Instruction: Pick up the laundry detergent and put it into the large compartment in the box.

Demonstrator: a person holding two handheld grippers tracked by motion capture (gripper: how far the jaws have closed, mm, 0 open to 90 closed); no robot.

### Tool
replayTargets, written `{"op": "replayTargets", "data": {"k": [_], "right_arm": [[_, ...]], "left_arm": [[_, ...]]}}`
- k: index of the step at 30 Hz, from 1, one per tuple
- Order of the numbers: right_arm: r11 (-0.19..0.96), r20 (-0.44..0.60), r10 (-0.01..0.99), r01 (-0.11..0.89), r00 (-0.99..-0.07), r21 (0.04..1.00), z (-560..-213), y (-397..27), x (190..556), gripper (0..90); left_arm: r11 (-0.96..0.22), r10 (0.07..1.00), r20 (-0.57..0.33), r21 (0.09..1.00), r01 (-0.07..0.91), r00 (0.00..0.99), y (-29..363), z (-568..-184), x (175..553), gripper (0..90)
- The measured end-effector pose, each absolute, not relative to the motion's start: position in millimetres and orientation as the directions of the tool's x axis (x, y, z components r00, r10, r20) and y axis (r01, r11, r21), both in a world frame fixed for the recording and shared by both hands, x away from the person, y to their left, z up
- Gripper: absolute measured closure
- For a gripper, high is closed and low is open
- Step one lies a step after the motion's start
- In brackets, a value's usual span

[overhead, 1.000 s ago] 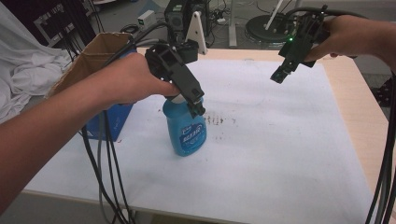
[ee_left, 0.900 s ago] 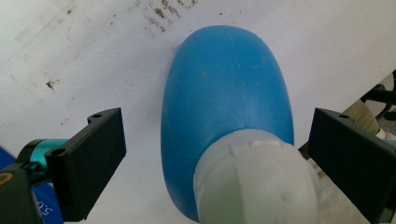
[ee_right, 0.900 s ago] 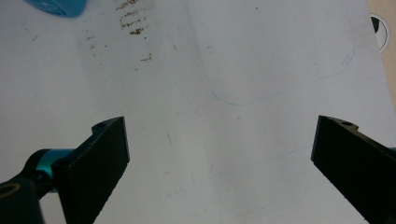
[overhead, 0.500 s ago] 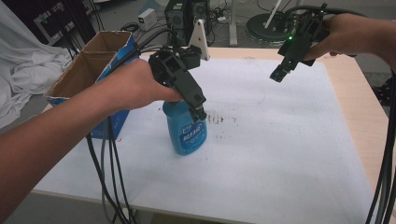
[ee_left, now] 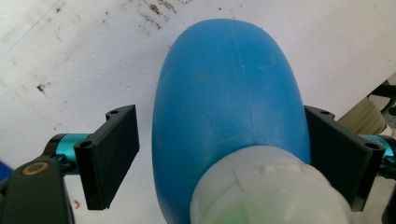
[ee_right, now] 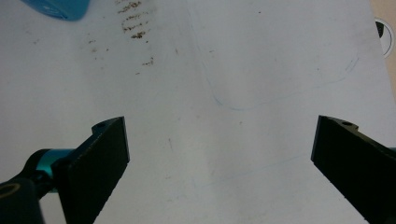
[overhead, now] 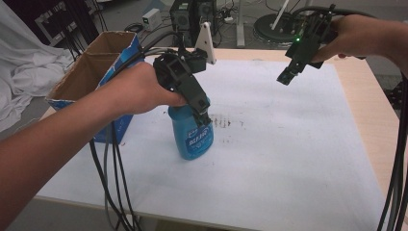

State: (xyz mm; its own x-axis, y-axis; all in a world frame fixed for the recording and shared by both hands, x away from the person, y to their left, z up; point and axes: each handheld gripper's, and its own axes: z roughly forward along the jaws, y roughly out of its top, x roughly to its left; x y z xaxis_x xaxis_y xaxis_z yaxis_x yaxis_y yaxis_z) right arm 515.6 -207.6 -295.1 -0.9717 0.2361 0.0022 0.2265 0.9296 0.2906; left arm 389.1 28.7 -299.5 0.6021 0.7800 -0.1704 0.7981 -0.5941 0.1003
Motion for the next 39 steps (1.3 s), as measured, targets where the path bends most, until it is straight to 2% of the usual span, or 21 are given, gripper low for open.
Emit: {"op": "replayTargets", "data": {"k": [2, 4, 9, 17, 22, 25, 39], "right_arm": [[0.931, 0.004, 0.235, 0.226, -0.972, 0.288, -295.5, -207.7, 515.7, 3.3], [0.930, 0.004, 0.239, 0.230, -0.971, 0.288, -295.2, -208.1, 515.7, 3.3], [0.928, 0.002, 0.240, 0.230, -0.971, 0.292, -294.5, -209.1, 515.7, 3.3], [0.929, 0.002, 0.239, 0.229, -0.971, 0.291, -294.1, -208.7, 515.1, 3.3], [0.929, 0.003, 0.237, 0.228, -0.972, 0.291, -294.4, -207.7, 514.8, 3.3], [0.930, 0.002, 0.236, 0.227, -0.972, 0.290, -293.7, -207.2, 514.4, 3.3], [0.929, 0.005, 0.234, 0.225, -0.972, 0.294, -293.9, -206.9, 514.8, 3.3]], "left_arm": [[-0.594, 0.780, -0.171, 0.102, 0.798, 0.603, 29.1, -299.2, 389.4, 15.0], [-0.603, 0.773, -0.167, 0.105, 0.791, 0.612, 28.9, -298.6, 389.3, 19.3], [-0.612, 0.768, -0.162, 0.098, 0.785, 0.619, 26.5, -299.4, 388.5, 19.7], [-0.609, 0.771, -0.155, 0.108, 0.786, 0.618, 24.3, -299.4, 386.5, 28.9], [-0.614, 0.769, -0.147, 0.101, 0.782, 0.623, 24.7, -298.9, 385.6, 30.3], [-0.612, 0.772, -0.134, 0.105, 0.784, 0.621, 25.2, -298.8, 385.2, 35.0], [-0.627, 0.765, -0.094, 0.112, 0.771, 0.637, 23.8, -295.1, 382.4, 37.8]]}}
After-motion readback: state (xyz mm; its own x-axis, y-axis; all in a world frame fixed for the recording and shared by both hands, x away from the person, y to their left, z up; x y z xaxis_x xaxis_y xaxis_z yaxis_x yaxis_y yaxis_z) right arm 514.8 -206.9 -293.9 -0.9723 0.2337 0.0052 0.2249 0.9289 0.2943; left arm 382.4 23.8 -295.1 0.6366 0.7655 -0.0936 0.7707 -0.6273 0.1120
